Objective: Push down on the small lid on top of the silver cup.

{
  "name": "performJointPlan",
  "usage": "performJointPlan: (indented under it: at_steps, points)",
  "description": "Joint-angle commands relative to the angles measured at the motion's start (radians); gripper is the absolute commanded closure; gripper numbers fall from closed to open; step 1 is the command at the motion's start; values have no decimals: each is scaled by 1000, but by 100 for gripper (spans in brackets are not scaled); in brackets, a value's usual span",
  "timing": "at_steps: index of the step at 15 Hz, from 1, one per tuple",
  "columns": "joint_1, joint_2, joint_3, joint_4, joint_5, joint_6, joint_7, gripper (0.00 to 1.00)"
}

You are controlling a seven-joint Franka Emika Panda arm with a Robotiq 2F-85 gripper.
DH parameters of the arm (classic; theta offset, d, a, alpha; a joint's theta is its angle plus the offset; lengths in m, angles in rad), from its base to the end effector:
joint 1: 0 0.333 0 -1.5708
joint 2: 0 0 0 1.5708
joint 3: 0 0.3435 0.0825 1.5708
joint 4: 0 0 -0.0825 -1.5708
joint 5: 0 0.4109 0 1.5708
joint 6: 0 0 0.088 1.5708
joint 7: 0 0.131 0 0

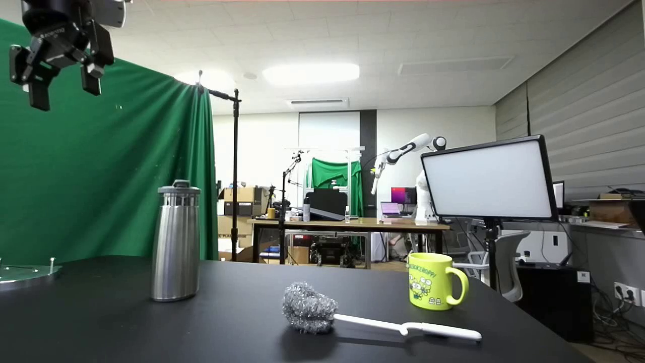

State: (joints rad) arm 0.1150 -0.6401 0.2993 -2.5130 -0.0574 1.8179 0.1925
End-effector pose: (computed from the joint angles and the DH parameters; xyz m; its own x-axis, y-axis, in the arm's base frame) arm 0.3323 0.1438 0.4699 0.9850 0.1696 -0.0329 0.1725 -0.9553 0.2401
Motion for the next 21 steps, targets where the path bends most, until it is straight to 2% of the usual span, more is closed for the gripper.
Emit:
performJointPlan:
  at_steps: [1,7,10,13,16,18,21]
  points:
    - [5,-17,-53,-21,38,93,53,40]
    - [-26,20,-123,-33,168,361,74,83]
    - [-42,77,-135,-22,210,507,76,99]
    - [-53,152,-150,0,234,593,73,100]
    - [-64,233,-154,29,223,624,74,100]
    - [-71,292,-156,73,209,580,79,100]
    - [-89,377,-155,188,160,453,85,100]
